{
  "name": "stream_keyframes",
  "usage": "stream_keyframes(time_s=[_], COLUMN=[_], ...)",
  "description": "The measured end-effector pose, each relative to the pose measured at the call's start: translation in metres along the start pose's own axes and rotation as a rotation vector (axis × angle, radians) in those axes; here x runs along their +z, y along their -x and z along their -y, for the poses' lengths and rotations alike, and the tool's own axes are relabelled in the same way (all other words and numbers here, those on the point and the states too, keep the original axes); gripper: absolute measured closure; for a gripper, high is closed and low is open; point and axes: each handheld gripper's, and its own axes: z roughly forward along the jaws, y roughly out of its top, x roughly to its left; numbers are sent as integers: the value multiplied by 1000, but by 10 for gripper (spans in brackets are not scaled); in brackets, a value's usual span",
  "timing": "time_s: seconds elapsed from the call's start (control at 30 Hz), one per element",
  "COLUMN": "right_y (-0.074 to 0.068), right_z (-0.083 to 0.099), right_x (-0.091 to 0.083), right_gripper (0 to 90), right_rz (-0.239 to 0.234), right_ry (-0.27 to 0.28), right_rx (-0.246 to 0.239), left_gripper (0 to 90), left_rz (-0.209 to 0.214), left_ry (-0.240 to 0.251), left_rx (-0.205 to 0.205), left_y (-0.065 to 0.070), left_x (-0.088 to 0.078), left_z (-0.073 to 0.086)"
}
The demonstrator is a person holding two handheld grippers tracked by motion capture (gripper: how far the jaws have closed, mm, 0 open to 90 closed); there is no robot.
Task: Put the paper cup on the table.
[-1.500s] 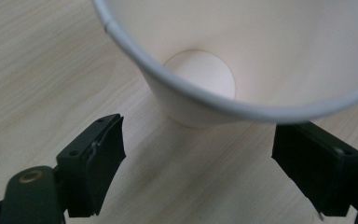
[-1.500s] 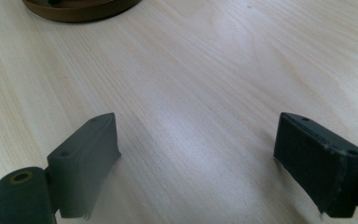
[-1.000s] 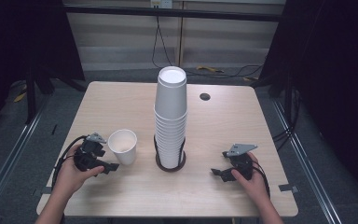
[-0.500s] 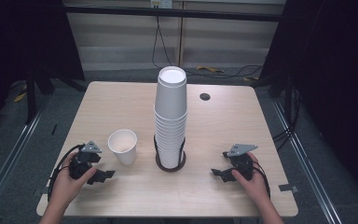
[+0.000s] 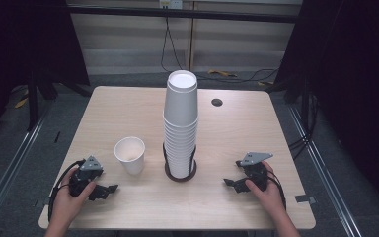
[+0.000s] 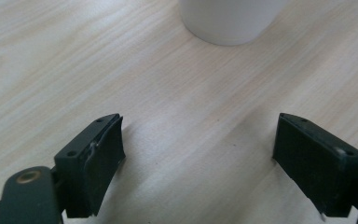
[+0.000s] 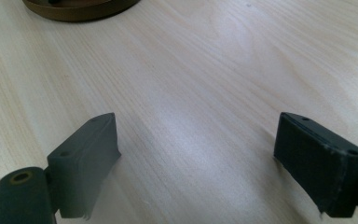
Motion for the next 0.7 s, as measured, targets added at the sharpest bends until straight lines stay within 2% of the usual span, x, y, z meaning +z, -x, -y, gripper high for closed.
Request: stream_keyframes(time_s=[0.17,0.37,0.7], right_y=[0,0,-1], right_z=[0,0,0], right_x=[0,0,0], right_gripper=[133,133,131], right_rz=[1,2,5], right_ry=[0,1,0], right_rx=[0,0,3], left_gripper=[128,81,17], left_rz=[-9,-10,-8], left_ry=[61,106,102], left_rx=[4,4,3], left_y=[0,-1,-1], left_x=[2,4,7], left_z=[7,12,12])
